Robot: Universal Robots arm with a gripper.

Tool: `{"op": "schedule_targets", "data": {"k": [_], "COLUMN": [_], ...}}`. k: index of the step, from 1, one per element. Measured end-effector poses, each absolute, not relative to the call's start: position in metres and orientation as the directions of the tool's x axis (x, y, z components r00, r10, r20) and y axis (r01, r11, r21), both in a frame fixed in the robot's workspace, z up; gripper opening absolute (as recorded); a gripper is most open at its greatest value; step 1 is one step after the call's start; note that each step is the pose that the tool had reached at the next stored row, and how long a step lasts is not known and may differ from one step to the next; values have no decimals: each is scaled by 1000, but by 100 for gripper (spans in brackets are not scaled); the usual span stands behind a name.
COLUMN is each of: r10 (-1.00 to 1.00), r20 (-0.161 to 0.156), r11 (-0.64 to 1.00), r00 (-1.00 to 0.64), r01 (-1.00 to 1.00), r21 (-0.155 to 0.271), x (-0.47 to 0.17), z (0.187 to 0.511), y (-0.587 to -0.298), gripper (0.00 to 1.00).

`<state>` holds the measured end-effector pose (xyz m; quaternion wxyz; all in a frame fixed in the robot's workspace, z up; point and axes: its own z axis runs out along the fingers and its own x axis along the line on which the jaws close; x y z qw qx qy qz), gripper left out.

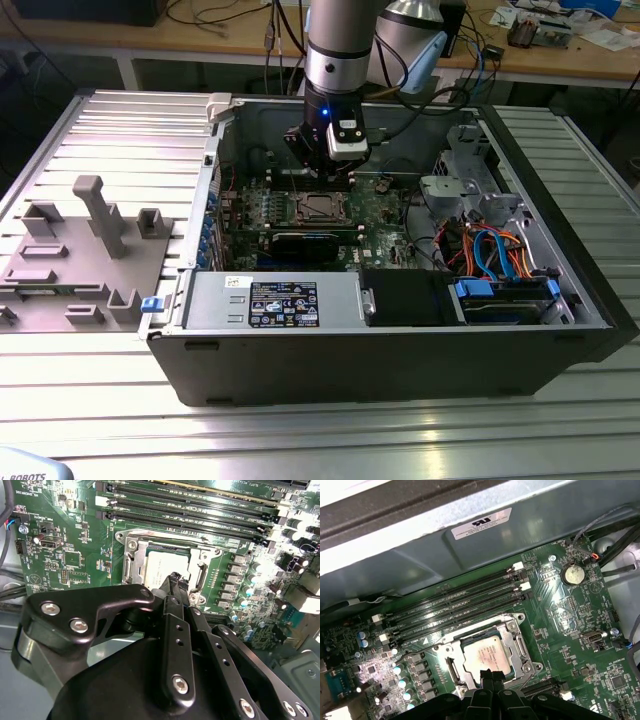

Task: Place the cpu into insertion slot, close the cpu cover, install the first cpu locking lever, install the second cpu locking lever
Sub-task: 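Install the first cpu locking lever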

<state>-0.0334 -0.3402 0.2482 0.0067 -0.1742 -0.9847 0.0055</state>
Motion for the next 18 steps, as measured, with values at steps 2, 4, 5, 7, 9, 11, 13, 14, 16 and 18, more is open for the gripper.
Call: {"op": "schedule_targets", "data": {"k": [2,4,5,7,9,11,13,14,16,18], "r10": [341,340,339,337,336,334,333,332,331,330], "r20": [11,11,11,11,11,11,11,11,11,11], "r11": [940,940,941,942,942,943,943,943,944,944], "r00": [-940,-940,-941,-942,-942,-943,-943,-943,-944,-944], "r01": [341,340,339,337,335,334,333,332,330,329], "r21": [-13,-13,-13,-13,-13,-13,-13,-13,-13,-13], "x": [-33,-33,-33,-33,-33,-33,-33,-33,-33,-33], "z": [248,248,248,248,248,248,248,248,248,248], "y": [-340,-340,-340,-340,-340,-340,-340,-340,-340,-340], "gripper": [11,11,11,11,11,11,11,11,11,11]}}
